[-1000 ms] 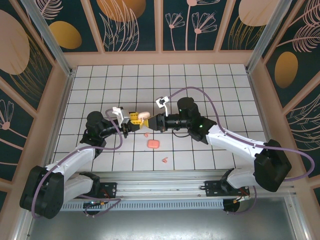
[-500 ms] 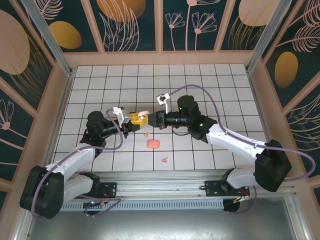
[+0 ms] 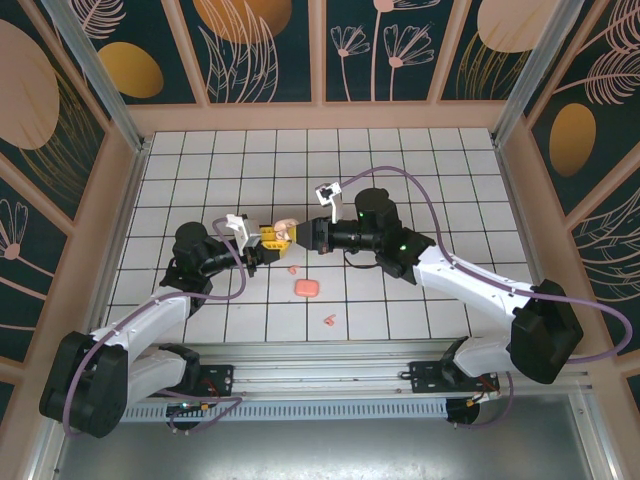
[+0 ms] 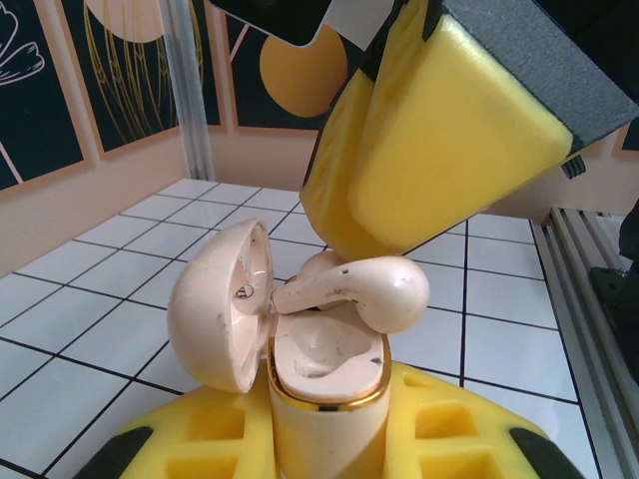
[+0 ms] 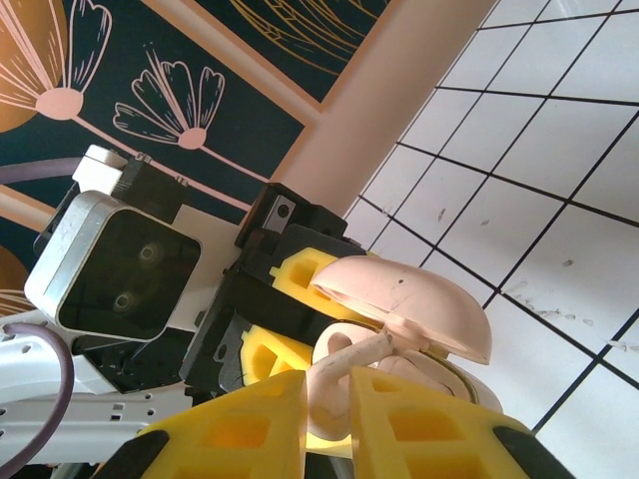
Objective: Insert the wireless bluetooth earbuds into the charging case
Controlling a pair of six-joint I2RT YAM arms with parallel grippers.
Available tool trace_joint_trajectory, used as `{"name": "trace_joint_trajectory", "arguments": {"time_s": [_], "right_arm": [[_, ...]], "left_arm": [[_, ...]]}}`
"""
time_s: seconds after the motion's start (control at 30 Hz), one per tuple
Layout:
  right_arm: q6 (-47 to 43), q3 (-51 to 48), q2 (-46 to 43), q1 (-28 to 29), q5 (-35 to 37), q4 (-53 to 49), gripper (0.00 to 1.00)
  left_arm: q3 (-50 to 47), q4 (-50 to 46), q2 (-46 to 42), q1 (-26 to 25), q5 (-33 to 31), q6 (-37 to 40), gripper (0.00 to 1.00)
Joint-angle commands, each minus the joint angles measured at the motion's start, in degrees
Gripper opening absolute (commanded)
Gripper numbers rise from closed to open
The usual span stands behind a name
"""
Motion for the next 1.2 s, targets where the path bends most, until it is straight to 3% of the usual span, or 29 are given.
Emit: {"name": "trace_joint_trajectory", "arguments": {"time_s": [0.0,0.67,1.17], "right_arm": [[-0.3,2.6,0.4,-0.1,1.9,-0.1,0.20],[-6.2,5.1,2.1,1.4,1.5,-6.2,0.35],[-17.6,10.9,4.2,5.8,12.6,-19.4,0.37]], "left_arm": [[1.6,0.7,-0.8,-0.2,1.9,1.1,0.18],[1.8,1.3,-0.4,-0.2,1.9,0.7,0.18],[1.8,1.2,-1.2,-0.2,1.9,0.6,0.18]]}}
